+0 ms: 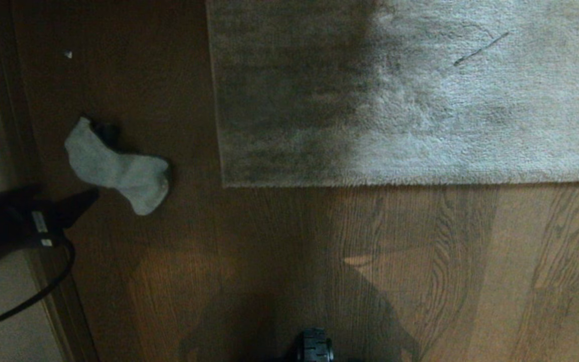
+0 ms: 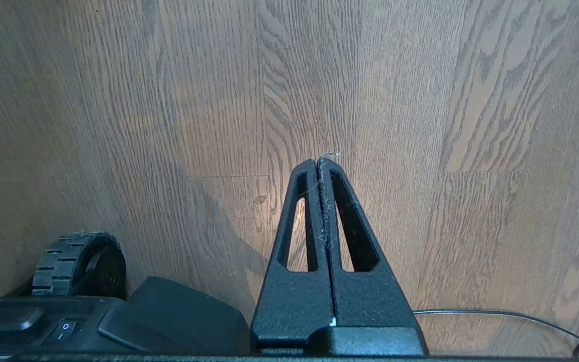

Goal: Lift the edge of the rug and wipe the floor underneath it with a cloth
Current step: Pick up the rag

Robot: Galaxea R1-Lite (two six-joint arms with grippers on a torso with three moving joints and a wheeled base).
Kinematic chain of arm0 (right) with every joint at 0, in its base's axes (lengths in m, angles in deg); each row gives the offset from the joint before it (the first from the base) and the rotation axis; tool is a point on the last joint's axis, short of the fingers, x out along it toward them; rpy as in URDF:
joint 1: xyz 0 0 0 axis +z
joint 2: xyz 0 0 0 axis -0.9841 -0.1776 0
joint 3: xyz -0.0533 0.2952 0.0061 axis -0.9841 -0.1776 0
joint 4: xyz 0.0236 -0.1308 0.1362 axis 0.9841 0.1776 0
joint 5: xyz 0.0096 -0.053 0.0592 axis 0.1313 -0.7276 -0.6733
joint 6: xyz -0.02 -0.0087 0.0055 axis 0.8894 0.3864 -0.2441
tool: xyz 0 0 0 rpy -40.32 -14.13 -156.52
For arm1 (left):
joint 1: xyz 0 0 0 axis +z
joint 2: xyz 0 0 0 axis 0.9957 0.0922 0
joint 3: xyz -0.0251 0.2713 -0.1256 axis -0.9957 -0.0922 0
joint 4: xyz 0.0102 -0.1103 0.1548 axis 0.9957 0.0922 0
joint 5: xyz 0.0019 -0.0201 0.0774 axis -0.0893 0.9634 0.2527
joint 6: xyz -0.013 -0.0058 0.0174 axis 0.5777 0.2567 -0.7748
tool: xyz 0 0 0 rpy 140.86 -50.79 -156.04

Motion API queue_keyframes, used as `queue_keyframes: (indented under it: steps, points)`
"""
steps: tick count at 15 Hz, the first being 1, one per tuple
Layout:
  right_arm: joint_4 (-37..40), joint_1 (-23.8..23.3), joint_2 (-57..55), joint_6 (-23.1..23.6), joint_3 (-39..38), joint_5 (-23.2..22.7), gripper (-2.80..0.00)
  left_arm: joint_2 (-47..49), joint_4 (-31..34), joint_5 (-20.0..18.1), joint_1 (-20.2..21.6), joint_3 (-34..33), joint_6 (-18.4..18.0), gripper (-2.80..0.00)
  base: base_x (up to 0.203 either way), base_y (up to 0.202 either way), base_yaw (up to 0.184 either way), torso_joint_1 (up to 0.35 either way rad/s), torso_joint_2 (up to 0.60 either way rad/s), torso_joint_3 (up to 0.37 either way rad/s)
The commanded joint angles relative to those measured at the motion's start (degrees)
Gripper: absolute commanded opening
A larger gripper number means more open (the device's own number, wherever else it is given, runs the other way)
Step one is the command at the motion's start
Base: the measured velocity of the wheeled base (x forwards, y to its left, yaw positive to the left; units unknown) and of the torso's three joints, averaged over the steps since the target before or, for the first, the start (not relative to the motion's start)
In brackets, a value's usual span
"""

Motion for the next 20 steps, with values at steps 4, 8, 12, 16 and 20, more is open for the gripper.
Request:
queue_keyframes:
  steps: [4, 8, 12, 16, 20]
  points:
    - [-0.02, 0.00, 0.02, -0.02, 0.00, 0.02, -2.80, -0.45, -0.29, 0.24, 0.27, -0.01, -0.06, 0.00, 0.000, 0.000, 0.000, 0.000, 0.00, 0.000]
    - [-0.02, 0.00, 0.02, -0.02, 0.00, 0.02, -2.80, 0.55, -0.51, 0.16, 2.49, 0.50, 0.03, 0.00, 0.000, 0.000, 0.000, 0.000, 0.00, 0.000]
    - [-0.02, 0.00, 0.02, -0.02, 0.00, 0.02, -2.80, 5.25, -8.92, 0.23, 3.62, 0.46, 0.36, 0.00, 0.000, 0.000, 0.000, 0.000, 0.00, 0.000]
    - [-0.02, 0.00, 0.02, -0.02, 0.00, 0.02, -2.80, 7.46, -10.31, 0.16, 3.79, 1.22, 0.99, 0.00, 0.000, 0.000, 0.000, 0.000, 0.00, 0.000]
    - [-0.02, 0.00, 0.02, -0.02, 0.00, 0.02, -2.80, 8.76, -12.55, -0.25, 6.89, 1.23, 1.08, 0.00, 0.000, 0.000, 0.000, 0.000, 0.00, 0.000]
